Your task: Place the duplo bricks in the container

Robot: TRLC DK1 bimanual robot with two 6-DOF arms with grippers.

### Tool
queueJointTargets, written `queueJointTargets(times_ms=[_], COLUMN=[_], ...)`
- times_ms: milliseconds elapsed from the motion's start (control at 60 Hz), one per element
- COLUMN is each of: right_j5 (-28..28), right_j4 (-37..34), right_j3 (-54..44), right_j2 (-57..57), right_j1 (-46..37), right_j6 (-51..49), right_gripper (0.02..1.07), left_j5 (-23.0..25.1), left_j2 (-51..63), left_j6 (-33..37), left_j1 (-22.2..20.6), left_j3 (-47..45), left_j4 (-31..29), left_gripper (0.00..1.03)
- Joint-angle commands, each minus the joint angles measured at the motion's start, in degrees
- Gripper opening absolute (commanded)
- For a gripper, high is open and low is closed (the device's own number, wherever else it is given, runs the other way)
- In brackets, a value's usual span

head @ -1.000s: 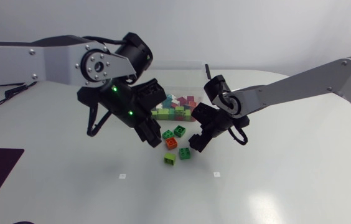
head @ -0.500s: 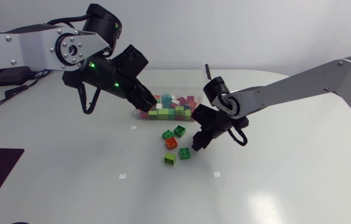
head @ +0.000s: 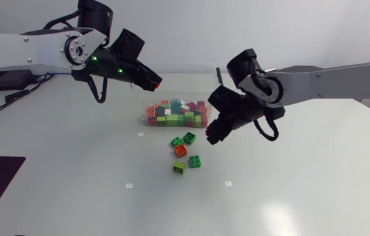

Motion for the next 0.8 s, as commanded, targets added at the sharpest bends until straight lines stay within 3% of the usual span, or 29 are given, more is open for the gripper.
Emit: queueJointTargets(times_ms=[0, 317, 350, 483, 533, 600, 783], right_j5=[0.2, 0.2, 0.2, 0.2, 0.2, 0.3, 0.3], right_j4=[-1.4, -3.9, -4.0, -3.9, -3.8, -3.5, -1.6], right_j3=[-0.8, 4.0, 4.4, 6.8, 7.9, 9.4, 14.1], right_j2=[-2.2, -5.2, -5.2, -5.3, -5.2, -5.1, -3.0], right_j1=[0.7, 2.2, 2.3, 2.2, 2.1, 1.9, 0.7], right_j6=[1.3, 4.5, 4.7, 6.2, 6.8, 7.8, 10.1], right_gripper=[0.3, 0.3, 0.3, 0.3, 0.3, 0.3, 0.3], left_j5=[0.7, 0.6, 0.6, 0.6, 0.6, 0.6, 1.2], left_j2=[2.7, 9.5, 10.2, 11.2, 11.1, 9.7, 0.1], left_j6=[-2.1, -2.8, -2.8, -2.4, -1.9, -1.3, 0.3], left_j1=[0.9, 2.3, 2.3, 2.4, 2.4, 2.5, 2.4], left_j3=[2.6, 9.6, 10.2, 10.6, 10.1, 8.2, -4.8], left_j4=[1.6, 5.2, 5.6, 6.6, 7.2, 8.3, 17.5], left_gripper=[0.25, 0.29, 0.35, 0.81, 0.91, 0.98, 0.98])
